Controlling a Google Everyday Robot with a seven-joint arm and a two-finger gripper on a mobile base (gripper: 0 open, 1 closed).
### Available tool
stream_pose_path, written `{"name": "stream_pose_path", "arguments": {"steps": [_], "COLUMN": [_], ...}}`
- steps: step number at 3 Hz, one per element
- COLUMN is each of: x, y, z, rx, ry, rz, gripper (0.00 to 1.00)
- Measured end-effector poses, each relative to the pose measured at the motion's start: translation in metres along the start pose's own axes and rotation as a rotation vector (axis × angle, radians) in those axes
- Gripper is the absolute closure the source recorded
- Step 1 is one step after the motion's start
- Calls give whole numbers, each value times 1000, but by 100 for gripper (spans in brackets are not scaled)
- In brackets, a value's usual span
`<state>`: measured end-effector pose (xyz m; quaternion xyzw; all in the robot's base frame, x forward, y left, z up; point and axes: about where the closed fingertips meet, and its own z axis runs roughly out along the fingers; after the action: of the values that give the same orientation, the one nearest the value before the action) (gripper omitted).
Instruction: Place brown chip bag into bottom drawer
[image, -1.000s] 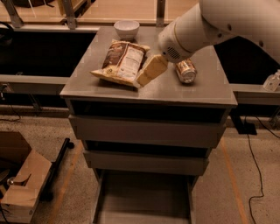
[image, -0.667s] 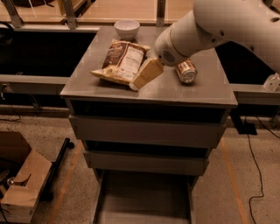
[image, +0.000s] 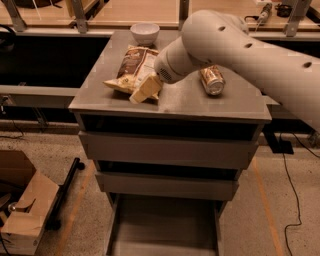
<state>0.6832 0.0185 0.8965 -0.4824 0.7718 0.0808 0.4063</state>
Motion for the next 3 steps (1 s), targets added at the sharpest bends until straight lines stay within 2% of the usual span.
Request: {"name": "stream_pose_path", "arguments": {"steps": [2,3], "x": [-1,3], "y": [-25,-29], "z": [74,94], "rx": [20,16], "ry": [-30,-25], "rz": [78,92], "gripper": [0,18]}}
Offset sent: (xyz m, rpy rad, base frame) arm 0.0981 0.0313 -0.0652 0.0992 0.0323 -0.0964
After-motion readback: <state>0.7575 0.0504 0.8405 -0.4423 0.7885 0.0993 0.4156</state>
